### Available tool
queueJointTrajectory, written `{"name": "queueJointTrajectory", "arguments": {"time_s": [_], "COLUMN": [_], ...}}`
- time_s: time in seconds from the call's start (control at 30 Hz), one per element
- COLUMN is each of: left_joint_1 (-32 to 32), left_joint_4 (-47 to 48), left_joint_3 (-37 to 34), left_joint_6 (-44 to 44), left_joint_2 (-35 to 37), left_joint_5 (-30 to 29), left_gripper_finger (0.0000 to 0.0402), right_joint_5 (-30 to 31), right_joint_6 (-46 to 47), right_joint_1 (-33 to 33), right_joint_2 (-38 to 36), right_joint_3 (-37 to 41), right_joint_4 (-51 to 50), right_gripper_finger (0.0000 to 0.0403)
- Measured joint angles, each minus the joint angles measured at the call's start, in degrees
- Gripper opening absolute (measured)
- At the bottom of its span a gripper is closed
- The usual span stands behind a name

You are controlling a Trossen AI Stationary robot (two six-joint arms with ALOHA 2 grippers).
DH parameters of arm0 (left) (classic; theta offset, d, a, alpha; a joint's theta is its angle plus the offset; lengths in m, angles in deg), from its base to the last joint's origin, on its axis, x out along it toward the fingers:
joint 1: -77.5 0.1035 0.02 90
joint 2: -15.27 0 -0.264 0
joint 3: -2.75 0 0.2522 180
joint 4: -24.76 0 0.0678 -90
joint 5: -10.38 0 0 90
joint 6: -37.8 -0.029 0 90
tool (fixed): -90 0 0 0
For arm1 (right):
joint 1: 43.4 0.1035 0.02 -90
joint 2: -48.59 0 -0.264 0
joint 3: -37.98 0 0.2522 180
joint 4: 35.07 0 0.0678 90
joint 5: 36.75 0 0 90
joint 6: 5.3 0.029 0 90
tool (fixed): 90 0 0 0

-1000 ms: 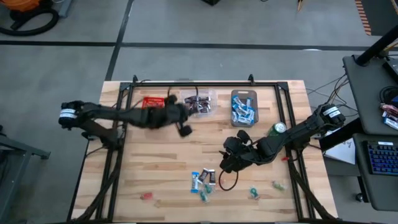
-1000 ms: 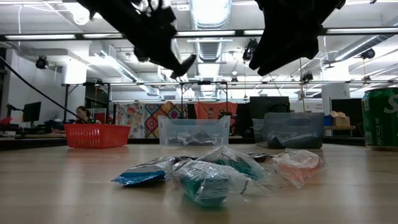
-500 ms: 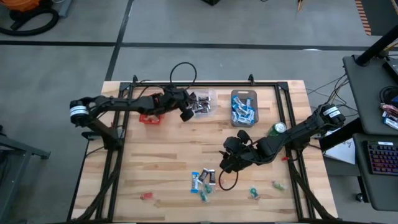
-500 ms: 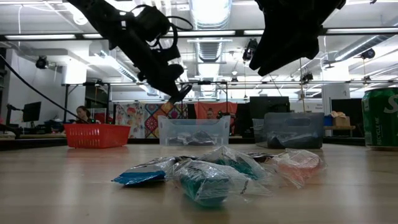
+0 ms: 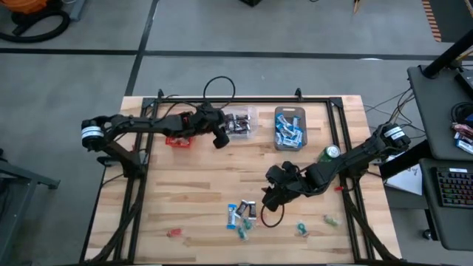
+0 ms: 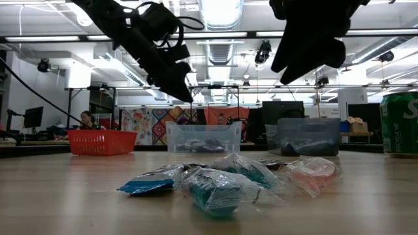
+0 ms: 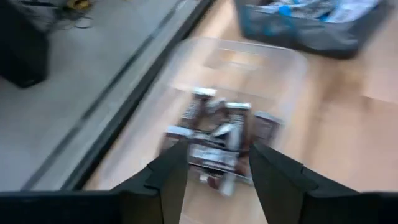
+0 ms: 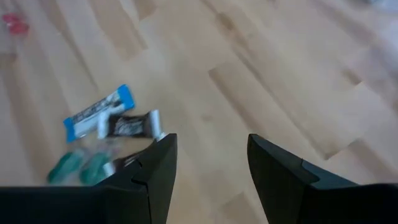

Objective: Sort candy
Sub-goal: Put the blue candy into the red bin

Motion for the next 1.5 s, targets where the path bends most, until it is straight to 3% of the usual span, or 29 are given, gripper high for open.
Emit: {"name": "queueJointTrajectory", "arguments": {"time_s": [0.1, 0.5, 0.7, 0.87, 1.13, 1.4, 1.5], "left_joint_1": [-2.07, -18.26, -23.69, -24.46, -24.39, -24.38, -24.39], "left_joint_4": [1.9, 4.94, 5.32, 5.57, 5.28, 4.37, 4.37], "left_joint_3": [0.0, 0.0, 0.0, 0.0, 0.0, 0.0, 0.0], "left_joint_6": [1.62, 2.52, 2.5, 2.5, 2.1, 0.98, 0.99], "left_joint_2": [0.51, 2.74, 3.96, 4.45, 4.44, 4.44, 4.44], "left_joint_5": [2.63, 2.38, -1.16, -1.64, -1.83, -1.85, -1.85], "left_gripper_finger": [0.0155, 0.0155, 0.0155, 0.0155, 0.0155, 0.0155, 0.0155], "right_joint_5": [-2.52, -18.13, -27.67, -30.59, -40.36, -40.47, -39.68], "right_joint_6": [2.88, 25.26, 35.39, 40.71, 44.8, 43.66, 43.15], "right_joint_1": [0.94, 6.76, 9.95, 12.68, 16.47, 16.84, 16.84], "right_joint_2": [0.0, 2.53, 8.13, 13.14, 21.1, 24.98, 25.14], "right_joint_3": [0.0, -0.06, -3.48, -8.34, -11.76, -12.52, -12.59], "right_joint_4": [-0.04, -0.68, -10.49, -20.26, -21.13, -21.12, -21.08], "right_gripper_finger": [0.0183, 0.0183, 0.0183, 0.0183, 0.0183, 0.0181, 0.0163]}}
